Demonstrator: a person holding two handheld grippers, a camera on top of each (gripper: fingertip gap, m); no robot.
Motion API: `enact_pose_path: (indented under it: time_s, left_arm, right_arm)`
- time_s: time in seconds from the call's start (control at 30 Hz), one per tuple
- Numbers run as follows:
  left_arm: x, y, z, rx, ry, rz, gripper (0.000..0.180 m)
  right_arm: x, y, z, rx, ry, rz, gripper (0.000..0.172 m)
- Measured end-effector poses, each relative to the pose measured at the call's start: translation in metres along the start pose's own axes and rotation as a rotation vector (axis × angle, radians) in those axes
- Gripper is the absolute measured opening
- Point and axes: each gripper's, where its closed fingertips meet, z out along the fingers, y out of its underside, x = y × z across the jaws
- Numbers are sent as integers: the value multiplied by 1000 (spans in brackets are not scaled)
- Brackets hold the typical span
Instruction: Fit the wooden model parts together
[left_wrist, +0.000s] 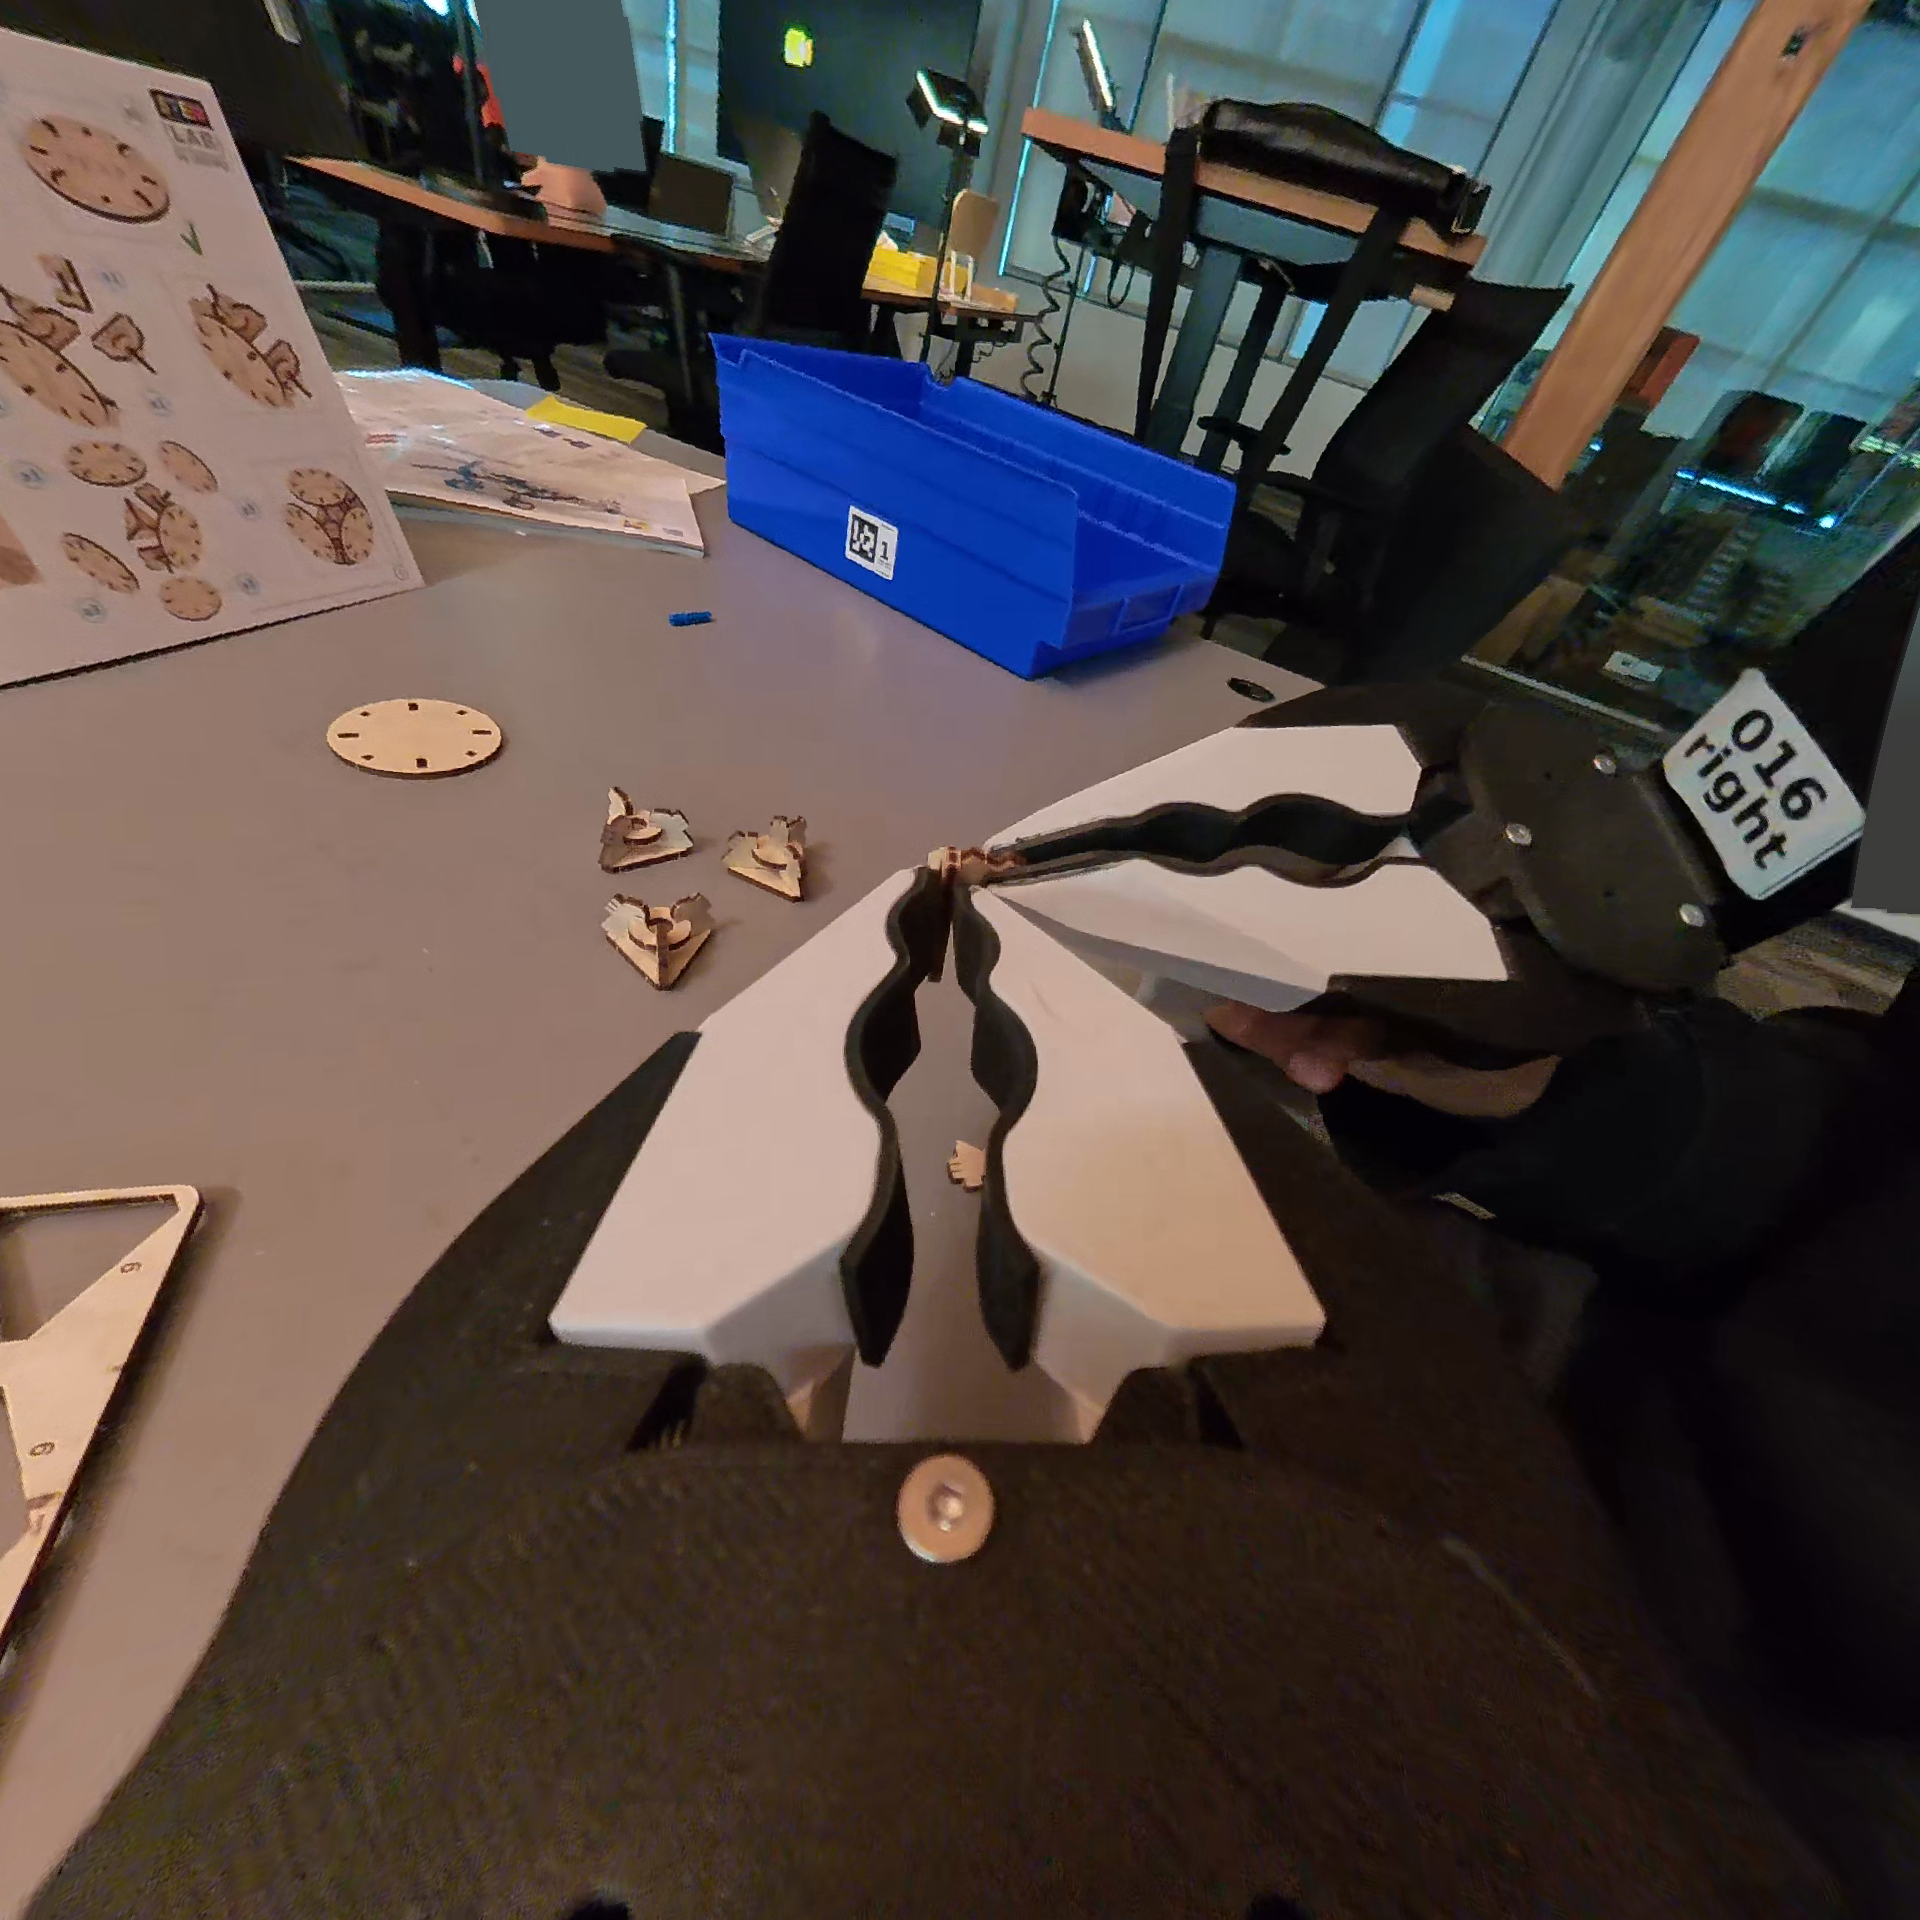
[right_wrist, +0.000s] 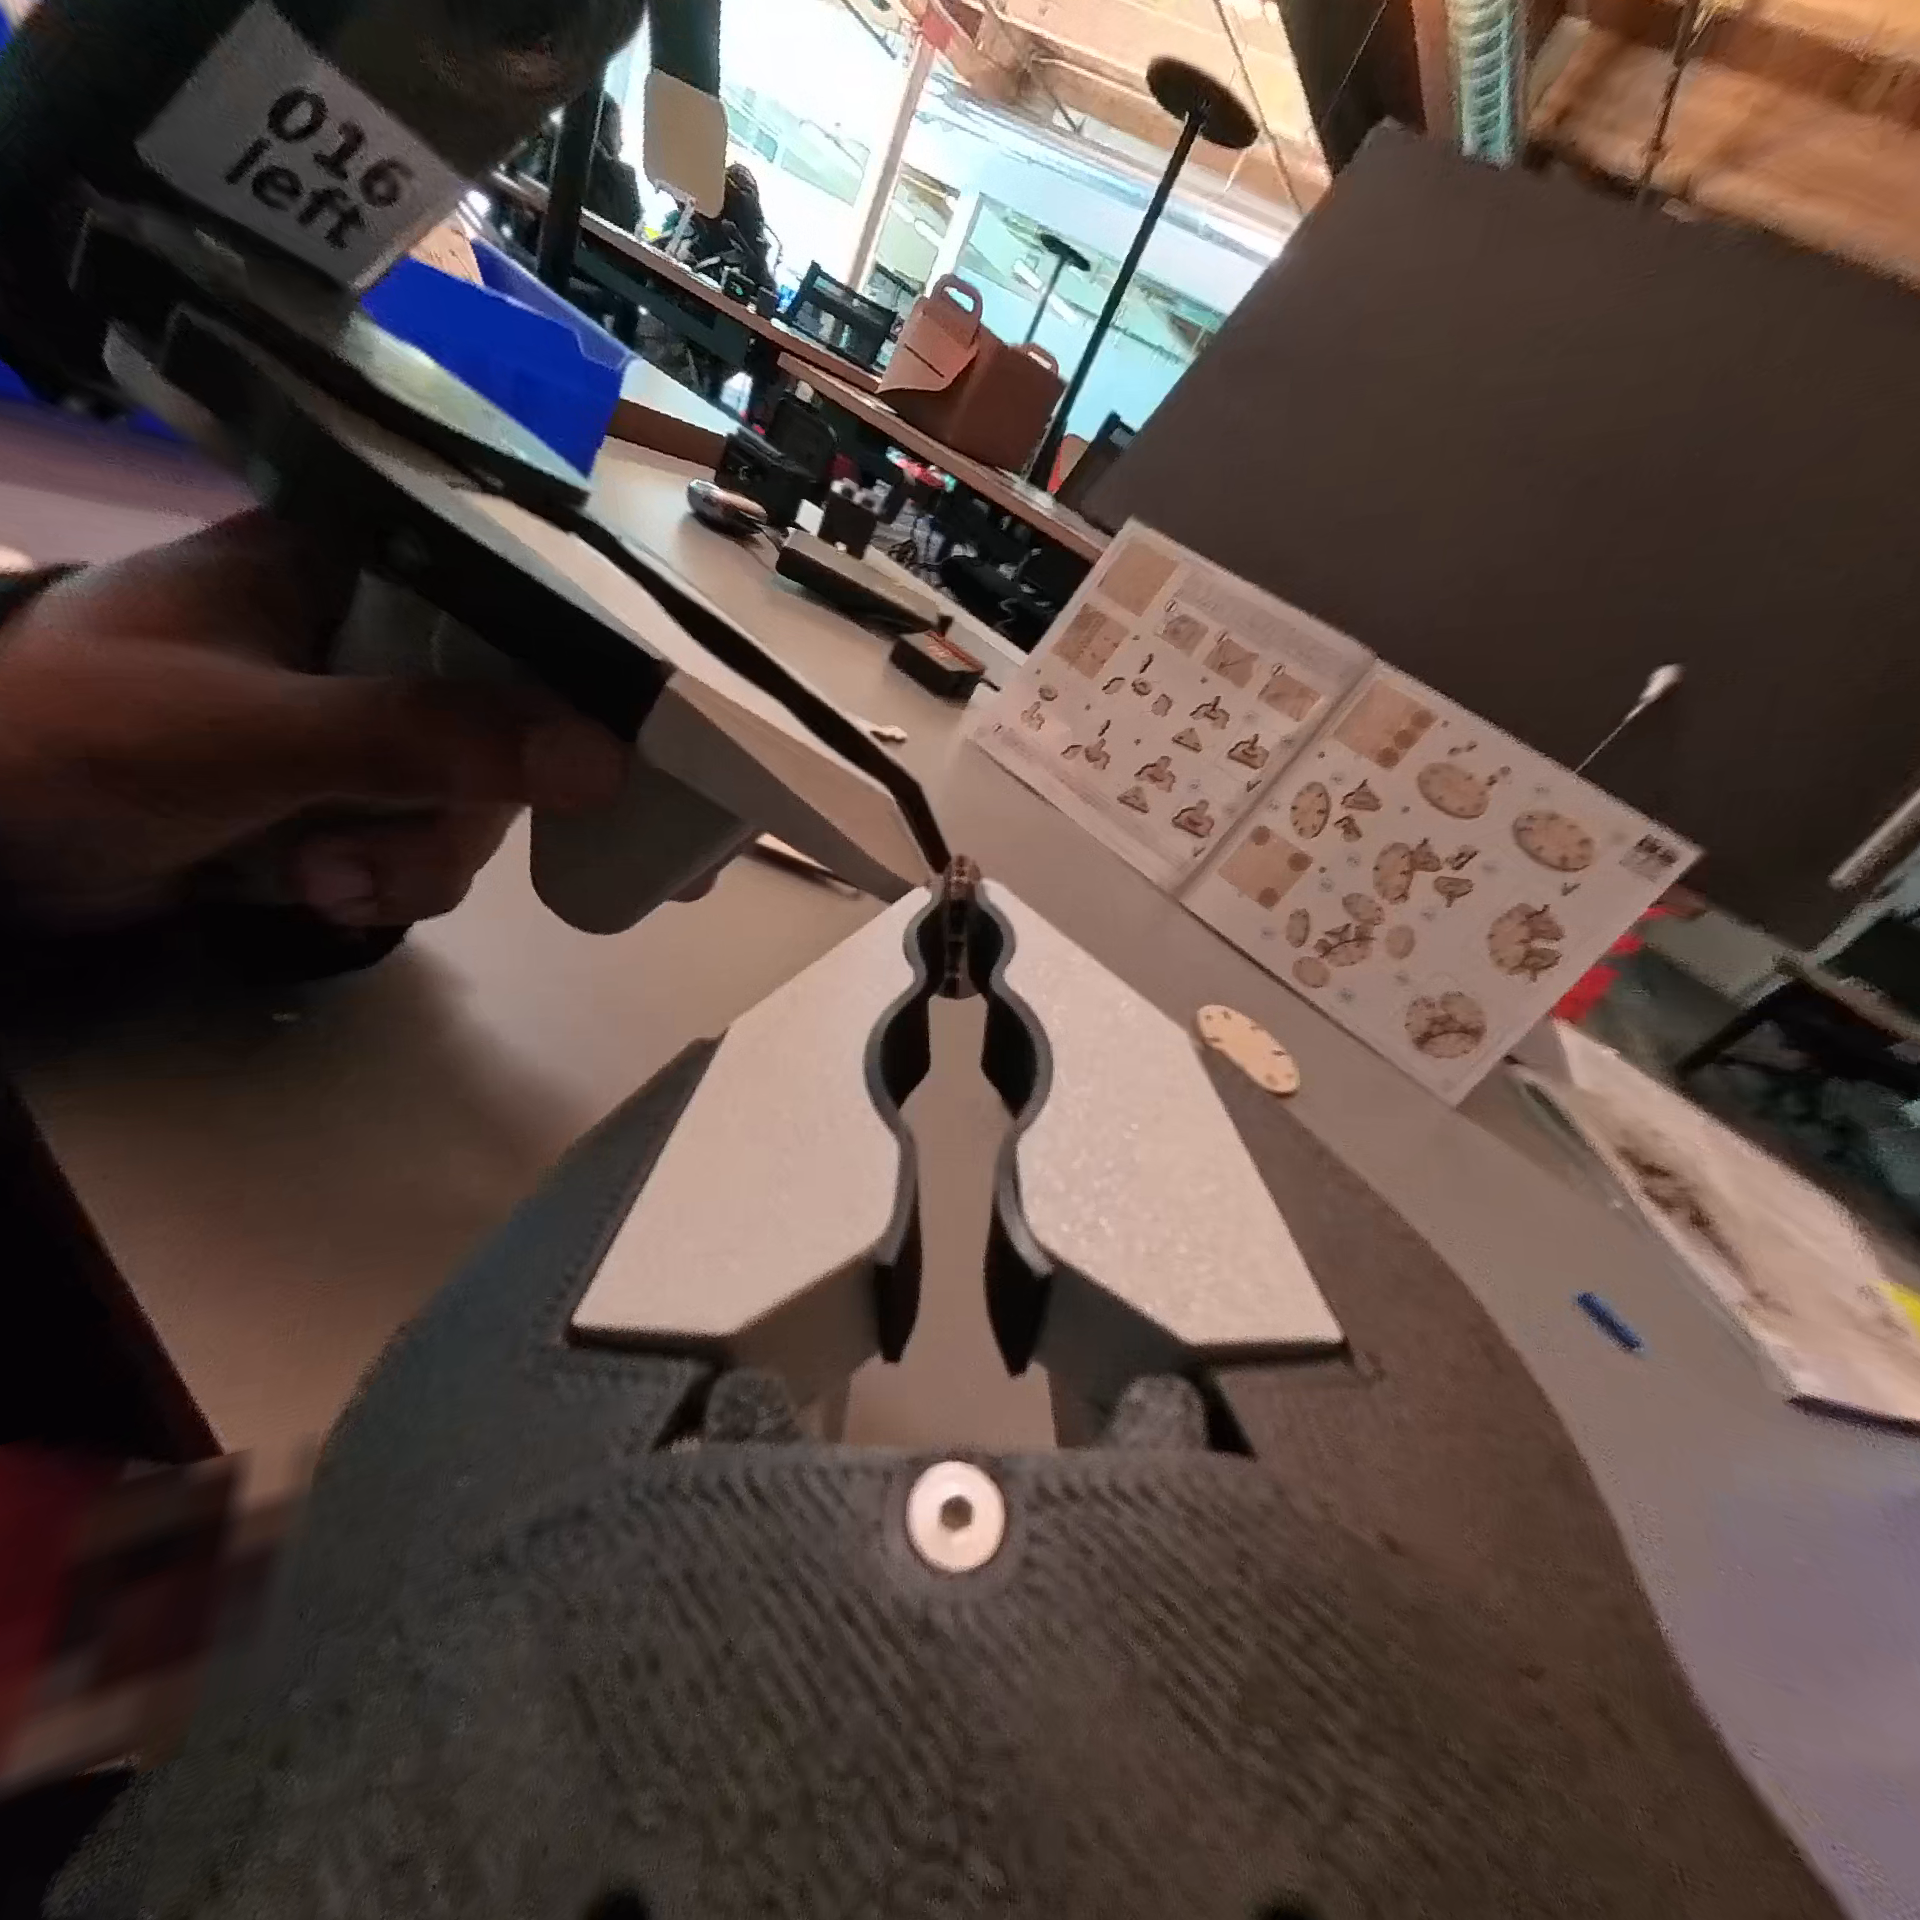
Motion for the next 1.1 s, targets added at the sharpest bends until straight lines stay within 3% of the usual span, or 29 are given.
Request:
enact_pose_path:
  time_s: [0.07, 0.4, 0.43, 0.47, 0.5, 0.53, 0.6, 0.63, 0.7, 0.77, 0.87, 1.03, 1.1]
  left_arm:
    - [-1, 2, 1, -12, -9, -10, 0]
    - [-5, 3, 6, 38, -49, -172, 0]
    - [-11, 2, 6, 57, -66, -217, 0]
    - [-46, -7, -7, 150, -215, -281, 0]
    - [-70, -13, -20, 225, -225, -381, 0]
    - [-70, -14, -23, 213, -168, -411, 0]
    - [-47, -8, -18, 131, -211, -204, 0]
    - [-36, -8, -15, 123, -203, -150, 0]
    - [-32, -11, -12, 140, -173, -137, 0]
    - [-30, -14, -13, 169, -98, -200, 0]
    - [-17, -15, -10, 166, -41, -160, 0]
    - [8, -12, -1, 126, 21, -26, 0]
    - [12, -13, -2, 131, 39, -13, 0]
  right_arm:
    - [0, 1, 0, -17, -24, 54, 1]
    - [-2, 5, -4, -33, 76, -157, 0]
    - [-1, 5, -5, -29, 80, -160, 0]
    - [-2, 4, -6, -18, 76, -169, 0]
    - [-19, -4, -9, 38, -13, -186, 0]
    - [-46, -19, -16, 115, -76, -209, 0]
    - [-64, -24, -19, 126, -17, -366, 0]
    - [-47, -24, -19, 126, 20, -325, 0]
    - [0, -15, -16, 72, 65, -142, 0]
    - [17, -11, -15, 65, 53, -28, 0]
    - [12, -8, -14, 75, 70, -128, 3]
    - [6, -14, -12, 111, 107, -192, 31]
    - [7, -17, -13, 119, 112, -205, 26]
